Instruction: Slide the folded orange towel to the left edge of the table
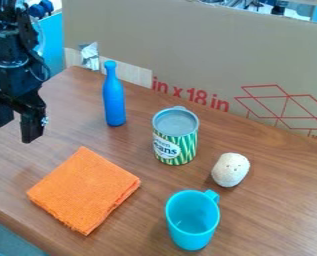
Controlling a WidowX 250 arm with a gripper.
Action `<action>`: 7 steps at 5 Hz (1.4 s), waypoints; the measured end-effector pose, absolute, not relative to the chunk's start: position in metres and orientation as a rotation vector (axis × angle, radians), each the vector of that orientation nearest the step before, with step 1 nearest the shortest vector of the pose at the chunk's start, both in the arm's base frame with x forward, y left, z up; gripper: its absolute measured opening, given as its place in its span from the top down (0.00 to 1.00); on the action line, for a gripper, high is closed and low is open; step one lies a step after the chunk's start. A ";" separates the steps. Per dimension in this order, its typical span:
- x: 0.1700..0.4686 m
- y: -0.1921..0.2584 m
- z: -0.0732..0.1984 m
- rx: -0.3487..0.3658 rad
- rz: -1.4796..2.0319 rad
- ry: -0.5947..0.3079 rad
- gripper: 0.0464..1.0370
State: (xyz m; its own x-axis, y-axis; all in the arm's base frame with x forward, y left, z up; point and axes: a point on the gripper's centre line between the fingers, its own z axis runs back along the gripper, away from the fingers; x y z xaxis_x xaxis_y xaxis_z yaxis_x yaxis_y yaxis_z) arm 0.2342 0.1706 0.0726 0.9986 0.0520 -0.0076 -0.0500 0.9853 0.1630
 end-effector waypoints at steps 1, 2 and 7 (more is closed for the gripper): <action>0.231 0.166 0.065 0.146 0.043 0.037 0.04; 0.215 0.133 0.084 0.111 -0.005 0.042 0.04; 0.205 0.018 0.061 0.182 -0.221 -0.014 0.04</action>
